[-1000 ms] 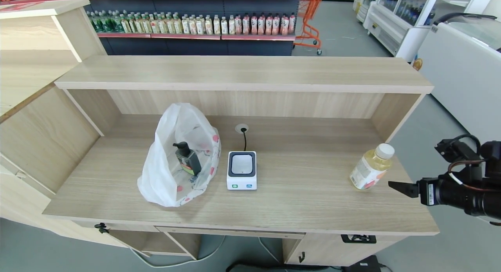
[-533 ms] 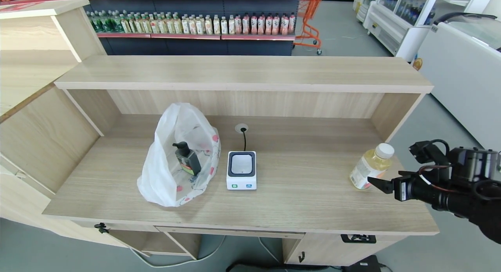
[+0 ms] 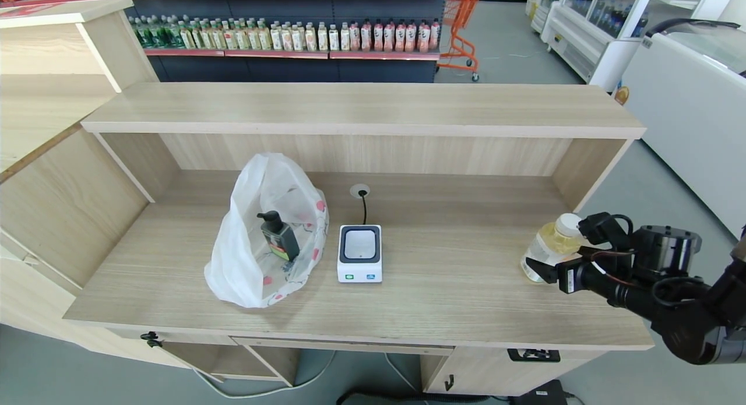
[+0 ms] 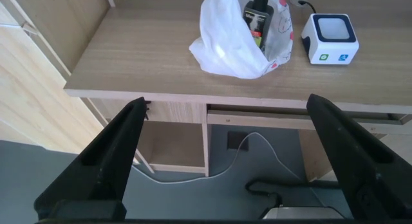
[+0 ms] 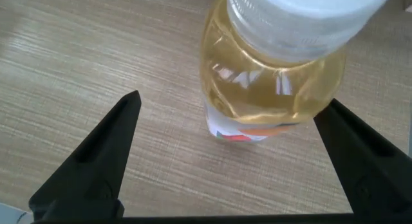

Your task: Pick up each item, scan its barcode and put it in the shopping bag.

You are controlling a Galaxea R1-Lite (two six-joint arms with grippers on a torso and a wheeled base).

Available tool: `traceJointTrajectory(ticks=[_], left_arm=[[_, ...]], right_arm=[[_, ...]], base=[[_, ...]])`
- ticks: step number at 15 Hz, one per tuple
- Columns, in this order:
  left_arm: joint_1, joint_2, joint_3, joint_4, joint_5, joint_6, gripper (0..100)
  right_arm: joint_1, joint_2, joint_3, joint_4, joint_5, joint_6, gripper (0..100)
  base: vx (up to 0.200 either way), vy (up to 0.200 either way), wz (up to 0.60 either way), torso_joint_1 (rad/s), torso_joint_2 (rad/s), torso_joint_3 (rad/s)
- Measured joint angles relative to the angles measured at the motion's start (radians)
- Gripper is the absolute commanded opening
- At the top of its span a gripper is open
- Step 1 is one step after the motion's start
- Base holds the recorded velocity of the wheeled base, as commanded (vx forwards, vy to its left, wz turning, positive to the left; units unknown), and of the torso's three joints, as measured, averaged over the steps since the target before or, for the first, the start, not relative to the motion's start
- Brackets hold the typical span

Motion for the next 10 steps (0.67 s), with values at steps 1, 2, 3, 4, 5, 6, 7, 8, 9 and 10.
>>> traceJointTrajectory(ticks=[1,2,3,4,5,6,7,8,9,10], left_arm=[[0.000,0.000,0.000,0.000,0.000,0.000,100],[0.000,0.000,0.000,0.000,0.000,0.000,100],[0.000,0.000,0.000,0.000,0.000,0.000,100],[0.000,0.000,0.000,0.000,0.000,0.000,100],[0.000,0.000,0.000,0.000,0.000,0.000,100],[0.000,0.000,0.000,0.000,0.000,0.000,100],[0.000,0.000,0.000,0.000,0.000,0.000,100],[0.000,0.000,0.000,0.000,0.000,0.000,100],[0.000,0.000,0.000,0.000,0.000,0.000,100],[0.000,0.000,0.000,0.000,0.000,0.000,100]], right_arm=[[0.002,0.016,-0.011,-0.007,-0.002,-0.001,100],[0.004,0.032,-0.024,-0.011,-0.002,-0.001,100],[0.006,0.046,-0.037,-0.013,-0.002,-0.001,100],[0.008,0.057,-0.053,-0.016,-0.004,-0.001,100],[0.009,0.068,-0.067,-0.015,-0.004,0.000,100],[0.012,0.081,-0.089,-0.015,-0.004,0.001,100],[0.015,0.092,-0.106,-0.015,-0.003,0.001,100],[0.020,0.103,-0.123,-0.015,-0.003,0.001,100],[0.024,0.112,-0.135,-0.015,-0.003,0.002,100],[0.029,0.120,-0.146,-0.015,-0.003,0.004,100]], base=[[0.000,0.000,0.00,0.000,0.00,0.000],[0.000,0.000,0.00,0.000,0.00,0.000],[0.000,0.000,0.00,0.000,0.00,0.000],[0.000,0.000,0.00,0.000,0.00,0.000],[0.000,0.000,0.00,0.000,0.00,0.000],[0.000,0.000,0.00,0.000,0.00,0.000],[0.000,0.000,0.00,0.000,0.00,0.000],[0.000,0.000,0.00,0.000,0.00,0.000],[0.000,0.000,0.00,0.000,0.00,0.000],[0.000,0.000,0.00,0.000,0.00,0.000]])
